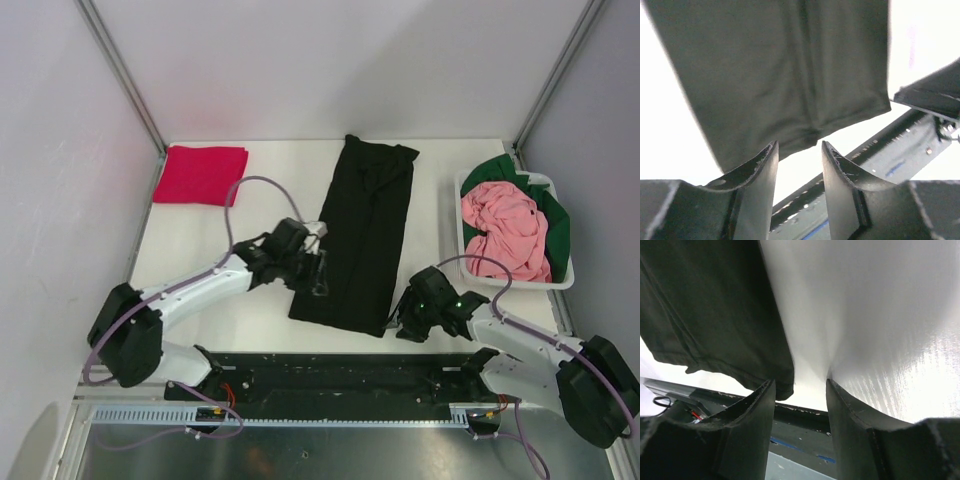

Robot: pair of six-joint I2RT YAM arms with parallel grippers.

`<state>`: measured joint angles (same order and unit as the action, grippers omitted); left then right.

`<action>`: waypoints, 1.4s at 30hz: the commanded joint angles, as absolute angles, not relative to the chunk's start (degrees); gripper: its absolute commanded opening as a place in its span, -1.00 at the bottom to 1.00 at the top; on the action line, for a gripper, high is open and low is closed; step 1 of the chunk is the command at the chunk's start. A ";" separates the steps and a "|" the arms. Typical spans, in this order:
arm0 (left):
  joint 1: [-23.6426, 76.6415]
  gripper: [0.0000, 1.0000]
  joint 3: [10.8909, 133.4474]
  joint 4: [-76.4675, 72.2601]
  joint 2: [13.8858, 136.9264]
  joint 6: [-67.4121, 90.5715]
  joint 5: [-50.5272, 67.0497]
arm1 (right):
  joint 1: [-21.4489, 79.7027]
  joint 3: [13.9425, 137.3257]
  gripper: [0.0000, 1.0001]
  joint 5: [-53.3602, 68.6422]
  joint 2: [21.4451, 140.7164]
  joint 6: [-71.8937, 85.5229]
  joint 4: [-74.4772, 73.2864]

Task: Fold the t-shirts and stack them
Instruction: Grab the bottom of the folded rectangular tshirt with both arms

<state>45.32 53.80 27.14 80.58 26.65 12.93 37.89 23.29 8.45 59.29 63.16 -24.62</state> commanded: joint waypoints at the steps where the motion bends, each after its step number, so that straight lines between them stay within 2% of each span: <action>1: 37.42 -0.09 47.96 27.60 74.89 29.76 8.33 | 38.65 20.88 -0.01 7.29 57.41 70.42 -20.59; 6: 31.32 -0.01 42.14 26.18 72.27 32.19 9.85 | 39.55 18.73 -0.02 7.21 57.25 73.81 -17.58; 11: 29.70 0.05 38.91 23.30 74.30 32.32 14.58 | 40.39 17.38 -0.05 8.22 59.15 75.24 -14.56; 30: 29.78 -0.01 35.29 19.95 78.03 33.76 14.92 | 40.98 17.03 -0.26 9.58 62.73 75.35 -11.24; 36: 30.03 -0.20 34.64 19.55 78.41 34.35 15.57 | 40.85 17.87 -0.54 9.98 62.45 74.16 -12.15; 42: 32.03 -0.62 34.35 18.60 79.00 35.01 17.21 | 39.91 19.23 -0.79 10.58 62.94 71.95 -13.63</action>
